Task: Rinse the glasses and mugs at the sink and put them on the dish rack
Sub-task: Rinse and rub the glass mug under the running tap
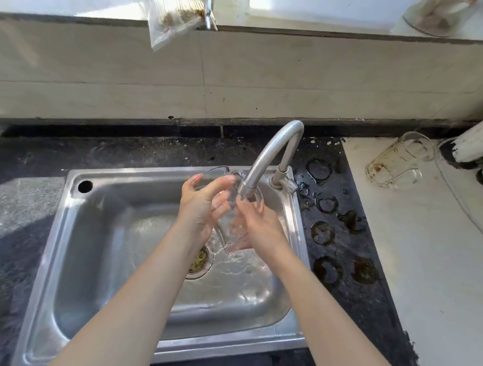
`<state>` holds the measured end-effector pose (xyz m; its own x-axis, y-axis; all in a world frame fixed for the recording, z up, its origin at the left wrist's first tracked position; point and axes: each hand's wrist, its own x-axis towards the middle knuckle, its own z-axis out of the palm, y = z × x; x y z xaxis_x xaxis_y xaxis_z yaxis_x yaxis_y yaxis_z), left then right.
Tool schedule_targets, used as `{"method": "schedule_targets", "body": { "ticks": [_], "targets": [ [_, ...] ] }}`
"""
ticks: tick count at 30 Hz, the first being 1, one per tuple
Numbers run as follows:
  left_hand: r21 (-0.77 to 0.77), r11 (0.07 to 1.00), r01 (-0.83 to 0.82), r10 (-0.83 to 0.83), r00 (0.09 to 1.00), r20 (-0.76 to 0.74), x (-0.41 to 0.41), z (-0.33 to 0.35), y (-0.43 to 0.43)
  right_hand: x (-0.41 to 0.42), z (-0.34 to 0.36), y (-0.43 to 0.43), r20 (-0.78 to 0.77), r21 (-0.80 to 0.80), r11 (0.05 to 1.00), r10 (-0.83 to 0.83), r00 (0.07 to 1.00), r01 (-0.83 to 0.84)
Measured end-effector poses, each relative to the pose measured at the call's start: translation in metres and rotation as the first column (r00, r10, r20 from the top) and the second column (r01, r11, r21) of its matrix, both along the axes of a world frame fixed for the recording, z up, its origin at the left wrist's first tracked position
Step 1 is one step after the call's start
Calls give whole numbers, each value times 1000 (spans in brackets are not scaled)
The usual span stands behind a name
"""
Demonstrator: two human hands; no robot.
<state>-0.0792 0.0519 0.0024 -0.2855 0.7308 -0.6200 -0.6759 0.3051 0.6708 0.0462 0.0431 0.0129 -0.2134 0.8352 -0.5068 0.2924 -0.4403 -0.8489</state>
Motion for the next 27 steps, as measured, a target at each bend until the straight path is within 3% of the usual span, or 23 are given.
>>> {"method": "schedule_targets", "body": {
  "ticks": [2, 4, 6, 8, 11, 13, 15, 17, 19, 23, 27],
  "targets": [
    [13, 1000, -14, 14, 1000, 20, -5, -4, -2, -5, 1, 2, 6, 48, 997, 60, 998, -60],
    [21, 999, -36, 35, 997, 68, -10, -4, -5, -10, -2, 3, 105, 191, 979, 45, 993, -65],
    [-2, 1000, -18, 18, 1000, 2, -11, -5, -7, -16, -5, 3, 209, 402, 915, -65, 976, -26],
    [-51, 999, 17, -22, 993, -112, -8, -6, -12, -22, -8, 4, 225, 488, 873, -114, 968, -11],
    [-43, 998, 49, -52, 996, -77, -12, -12, -19, -24, -6, 7, 390, 515, 830, -5, 921, -213],
    [-123, 990, 62, -67, 997, -42, -15, -16, -24, -25, 2, 9, 536, 451, 808, 95, 839, -380],
    [-227, 969, 93, -94, 996, 9, -12, -17, -29, -28, 8, 11, 505, 305, 889, 154, 849, -342],
    [-276, 958, 82, -64, 995, 76, -6, -15, -30, -31, 12, 15, 307, 121, 983, 98, 947, -141],
    [-323, 942, 86, -43, 990, 138, -2, -13, -27, -32, 16, 21, 83, -45, 999, -24, 996, 28],
    [-365, 883, 296, -169, 924, 342, -1, -10, -25, -28, 20, 32, 88, -91, 996, 28, 996, -20],
    [-393, 862, 319, -155, 906, 395, 0, -19, -22, -26, 7, 46, 77, -165, 986, 38, 996, -25]
  ]
}}
